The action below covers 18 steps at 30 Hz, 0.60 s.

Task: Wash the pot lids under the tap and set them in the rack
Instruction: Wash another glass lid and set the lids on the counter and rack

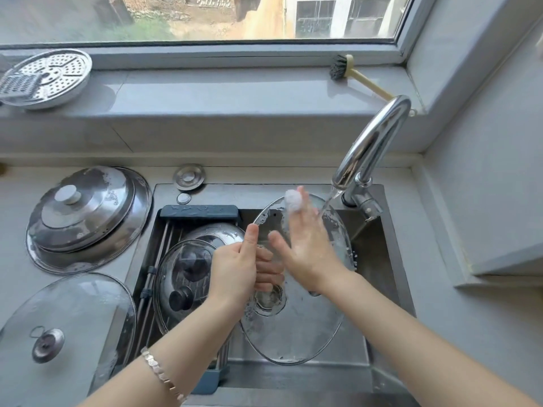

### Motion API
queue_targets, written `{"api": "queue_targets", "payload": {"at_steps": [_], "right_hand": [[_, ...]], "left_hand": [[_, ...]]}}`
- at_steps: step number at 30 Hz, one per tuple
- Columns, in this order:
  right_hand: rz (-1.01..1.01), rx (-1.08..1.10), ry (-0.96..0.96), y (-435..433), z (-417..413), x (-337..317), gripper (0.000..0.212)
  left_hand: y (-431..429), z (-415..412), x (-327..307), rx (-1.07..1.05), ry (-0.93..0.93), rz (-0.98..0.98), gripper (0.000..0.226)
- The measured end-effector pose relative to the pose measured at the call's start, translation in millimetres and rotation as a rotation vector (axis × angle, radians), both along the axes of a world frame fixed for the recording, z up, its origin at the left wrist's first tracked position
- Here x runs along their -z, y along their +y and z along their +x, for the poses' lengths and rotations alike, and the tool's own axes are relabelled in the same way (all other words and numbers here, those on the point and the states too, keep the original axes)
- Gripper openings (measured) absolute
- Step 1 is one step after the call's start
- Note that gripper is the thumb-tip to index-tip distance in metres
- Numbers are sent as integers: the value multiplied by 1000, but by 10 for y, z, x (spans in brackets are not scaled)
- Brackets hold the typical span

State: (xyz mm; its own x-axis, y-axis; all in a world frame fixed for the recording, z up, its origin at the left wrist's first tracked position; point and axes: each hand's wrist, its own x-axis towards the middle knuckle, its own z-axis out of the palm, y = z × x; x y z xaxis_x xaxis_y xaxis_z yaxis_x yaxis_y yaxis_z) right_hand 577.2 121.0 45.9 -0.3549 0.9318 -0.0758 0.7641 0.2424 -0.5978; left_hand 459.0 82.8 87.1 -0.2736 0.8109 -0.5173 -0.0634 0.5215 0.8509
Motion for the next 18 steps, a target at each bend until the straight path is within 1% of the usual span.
{"api": "queue_targets", "payload": {"at_steps": [1,2,3,5,6,7,9,10,11,12,13,14,15,16,17,18], "right_hand": [[83,-107,4,-71,-52,-21,80],[115,-147,-1,-75,-64,-29,79],[96,-100,-20,-37,-60,-19,77],[-43,155,-15,82,-48,-51,73],[-77,180,-31,78,-74,-84,72],[-23,112,-34,2,-151,-111,73],[214,-135,-41,-242,-282,-80,71],[323,-206,-55,-288,-291,-41,68],[361,-208,-64,-246,-274,-41,67],[321,-144,-55,-153,-256,-59,69],[237,-30,-7,-52,-251,-96,72],[171,100,36,33,-253,-137,75],[142,178,38,63,-275,-182,76],[155,193,31,18,-324,-242,74],[209,117,36,-87,-383,-234,70],[264,-3,14,-229,-414,-171,64]], "left_hand": [[-6,-11,0,-1,5,7,55],[-9,-18,-1,-4,4,9,55],[-13,-23,1,-8,-5,4,56],[-15,-16,-6,-9,-28,1,56],[-13,-12,-5,-15,-29,10,57],[1,-17,8,-33,-13,27,59],[30,-61,28,-84,53,60,62],[40,-77,28,-106,65,70,60],[45,-81,16,-116,48,76,57],[49,-66,-7,-112,18,82,56],[51,-37,-30,-93,0,85,57],[53,-4,-45,-70,-1,89,58],[56,20,-47,-59,8,100,59],[66,24,-44,-72,26,114,58],[78,4,-29,-101,49,124,55],[82,-27,-23,-137,57,125,51]]}}
